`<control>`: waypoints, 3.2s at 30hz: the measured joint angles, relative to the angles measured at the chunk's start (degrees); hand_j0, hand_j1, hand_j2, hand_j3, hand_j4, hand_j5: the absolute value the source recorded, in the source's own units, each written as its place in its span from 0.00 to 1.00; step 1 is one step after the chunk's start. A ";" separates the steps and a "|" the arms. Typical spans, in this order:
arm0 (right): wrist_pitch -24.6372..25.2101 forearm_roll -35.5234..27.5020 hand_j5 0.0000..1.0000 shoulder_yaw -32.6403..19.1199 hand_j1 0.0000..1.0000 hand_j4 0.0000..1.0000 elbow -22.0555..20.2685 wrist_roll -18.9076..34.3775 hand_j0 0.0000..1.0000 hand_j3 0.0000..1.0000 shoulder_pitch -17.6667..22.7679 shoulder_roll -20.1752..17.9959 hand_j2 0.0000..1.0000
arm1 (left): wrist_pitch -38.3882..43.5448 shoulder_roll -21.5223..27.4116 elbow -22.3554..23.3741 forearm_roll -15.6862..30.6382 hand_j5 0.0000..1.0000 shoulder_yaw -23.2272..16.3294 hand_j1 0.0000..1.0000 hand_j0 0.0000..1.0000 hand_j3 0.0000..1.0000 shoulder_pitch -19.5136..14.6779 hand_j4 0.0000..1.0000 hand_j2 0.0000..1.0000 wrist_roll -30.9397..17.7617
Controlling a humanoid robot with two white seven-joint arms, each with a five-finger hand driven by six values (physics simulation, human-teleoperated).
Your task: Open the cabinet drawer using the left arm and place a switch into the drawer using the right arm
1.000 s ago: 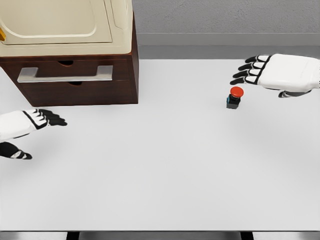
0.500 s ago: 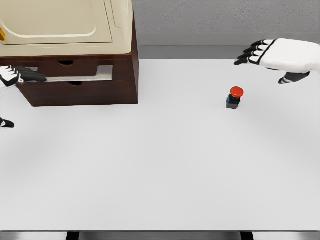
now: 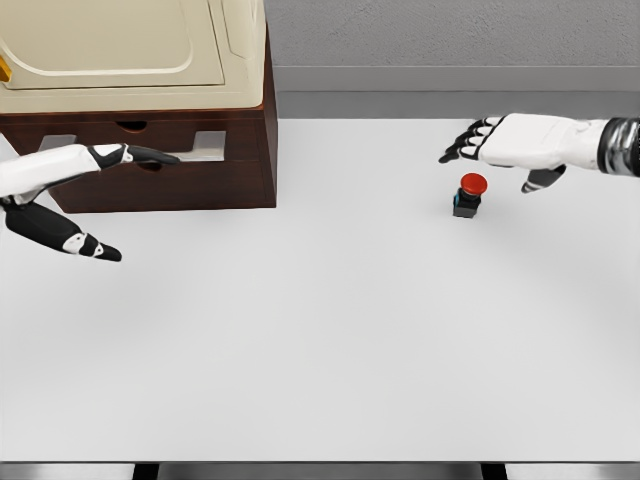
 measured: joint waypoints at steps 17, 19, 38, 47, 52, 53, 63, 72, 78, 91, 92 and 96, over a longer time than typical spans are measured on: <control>0.01 1.32 1.00 6.97 1.00 1.00 8.66 0.00 1.00 1.00 -3.96 4.53 1.00 | 20.23 -0.45 0.19 -1.53 1.00 -0.69 1.00 1.00 1.00 -4.13 1.00 1.00 0.04; 0.01 1.51 1.00 7.11 1.00 1.00 9.46 0.00 1.00 1.00 -4.13 4.99 1.00 | 20.45 -0.46 0.28 -1.66 1.00 -0.71 1.00 1.00 1.00 -4.13 1.00 1.00 0.11; 0.01 1.74 1.00 7.31 1.00 1.00 11.24 0.00 1.00 1.00 -4.66 5.74 1.00 | 24.32 -2.34 3.10 -7.92 1.00 -3.68 1.00 1.00 1.00 -4.22 1.00 1.00 3.83; 0.02 2.45 1.00 7.93 1.00 1.00 11.92 0.00 1.00 1.00 -4.92 6.92 1.00 | 23.82 -2.04 2.77 -8.09 1.00 -5.14 1.00 1.00 1.00 -4.31 1.00 1.00 4.23; 0.01 2.77 1.00 8.04 1.00 1.00 12.29 0.00 1.00 1.00 -4.92 7.23 1.00 | 23.49 -1.02 1.77 -8.73 1.00 -5.98 1.00 1.00 1.00 -4.22 1.00 1.00 3.65; 0.01 2.79 1.00 8.06 1.00 1.00 12.31 0.00 1.00 1.00 -4.92 7.22 1.00 | 23.36 -0.76 1.61 -8.68 1.00 -6.19 1.00 1.00 1.00 -4.22 1.00 1.00 3.63; 0.01 2.83 1.00 7.99 1.00 1.00 12.37 0.00 1.00 1.00 -5.01 7.10 1.00 | 21.13 2.56 0.27 -3.99 1.00 -6.87 1.00 1.00 1.00 -4.13 1.00 1.00 0.34; 0.01 2.83 1.00 7.92 1.00 1.00 12.37 0.00 1.00 1.00 -5.10 7.18 1.00 | 20.14 4.11 0.09 -1.23 1.00 -6.94 1.00 1.00 1.00 -4.04 1.00 1.00 -0.11; 0.01 2.83 1.00 7.99 1.00 1.00 12.77 0.00 1.00 1.00 -5.01 7.18 1.00 | 19.59 5.25 0.03 0.67 1.00 -6.94 1.00 1.00 1.00 -3.95 1.00 1.00 -0.16; 0.01 2.84 1.00 8.02 1.00 1.00 13.09 0.00 1.00 1.00 -5.01 6.98 1.00 | 17.13 8.01 0.04 2.86 1.00 -7.41 1.00 1.00 1.00 -3.78 1.00 1.00 -0.14; 0.01 2.84 1.00 8.02 1.00 1.00 13.09 0.00 1.00 1.00 -5.01 6.98 1.00 | 17.11 8.06 0.04 2.97 1.00 -7.40 1.00 1.00 1.00 -3.78 1.00 1.00 -0.14; 0.01 2.89 1.00 8.04 1.00 1.00 13.02 0.00 1.00 1.00 -4.83 6.92 1.00 | 17.12 8.10 0.19 2.86 1.00 -7.30 1.00 1.00 1.00 -3.95 1.00 1.00 -0.14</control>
